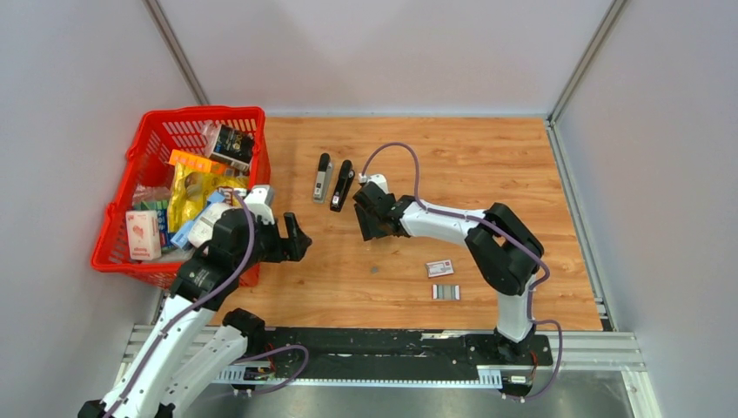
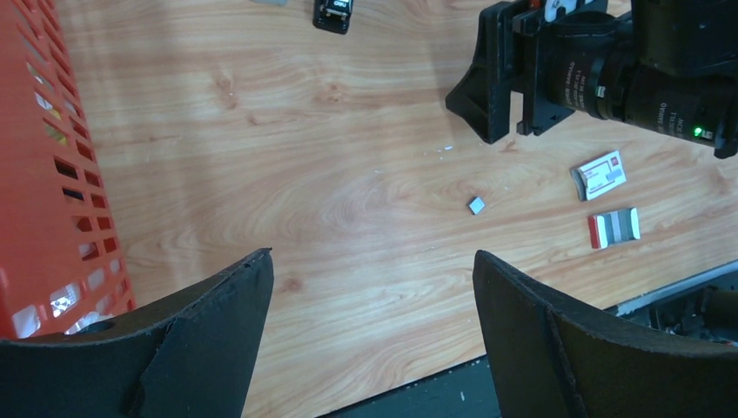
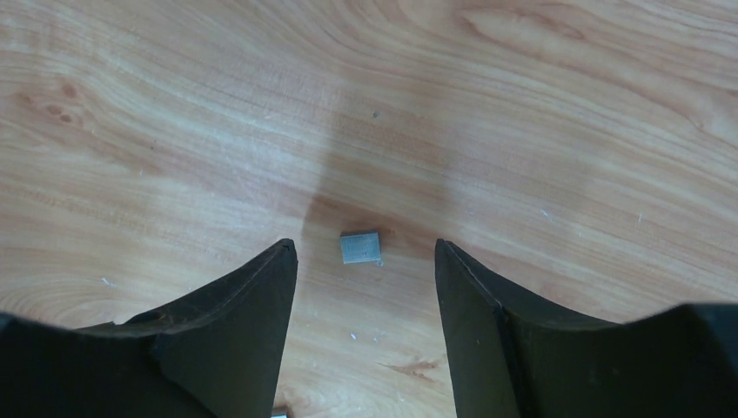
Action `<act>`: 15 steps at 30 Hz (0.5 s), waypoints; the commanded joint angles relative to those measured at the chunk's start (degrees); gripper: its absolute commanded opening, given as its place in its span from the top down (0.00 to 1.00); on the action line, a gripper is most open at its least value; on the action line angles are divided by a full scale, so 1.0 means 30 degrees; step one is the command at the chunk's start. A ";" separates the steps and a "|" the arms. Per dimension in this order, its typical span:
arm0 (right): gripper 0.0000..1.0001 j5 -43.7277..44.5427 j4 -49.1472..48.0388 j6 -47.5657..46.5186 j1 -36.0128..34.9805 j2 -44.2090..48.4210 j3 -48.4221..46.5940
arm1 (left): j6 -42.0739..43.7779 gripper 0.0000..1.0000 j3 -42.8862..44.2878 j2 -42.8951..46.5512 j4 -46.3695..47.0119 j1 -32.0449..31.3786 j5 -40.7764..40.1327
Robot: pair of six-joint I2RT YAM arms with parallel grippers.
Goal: Unload the staples from the stapler
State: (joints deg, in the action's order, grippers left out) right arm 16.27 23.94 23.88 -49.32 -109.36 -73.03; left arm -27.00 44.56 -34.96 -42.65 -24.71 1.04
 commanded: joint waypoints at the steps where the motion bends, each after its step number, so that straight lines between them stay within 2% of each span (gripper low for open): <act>1: 0.38 0.0200 -0.0159 -0.0284 0.0063 -0.0547 -0.1026 | 0.0329 0.08 0.0617 -0.1001 -0.0256 0.0063 0.0619; 9: 0.46 0.0201 0.0105 -0.0401 0.0180 -0.1105 -0.1348 | 0.1705 0.08 0.0411 -0.2320 0.0479 0.0063 0.3721; 15: 0.51 0.0171 0.0163 -0.0372 0.0180 -0.1222 -0.1290 | 0.1794 0.08 -0.0173 -0.1065 0.0917 0.0063 0.3873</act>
State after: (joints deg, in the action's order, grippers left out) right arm 16.32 24.56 23.46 -49.04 -112.57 -75.07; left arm -23.22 44.53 -41.12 -42.15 -24.71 10.50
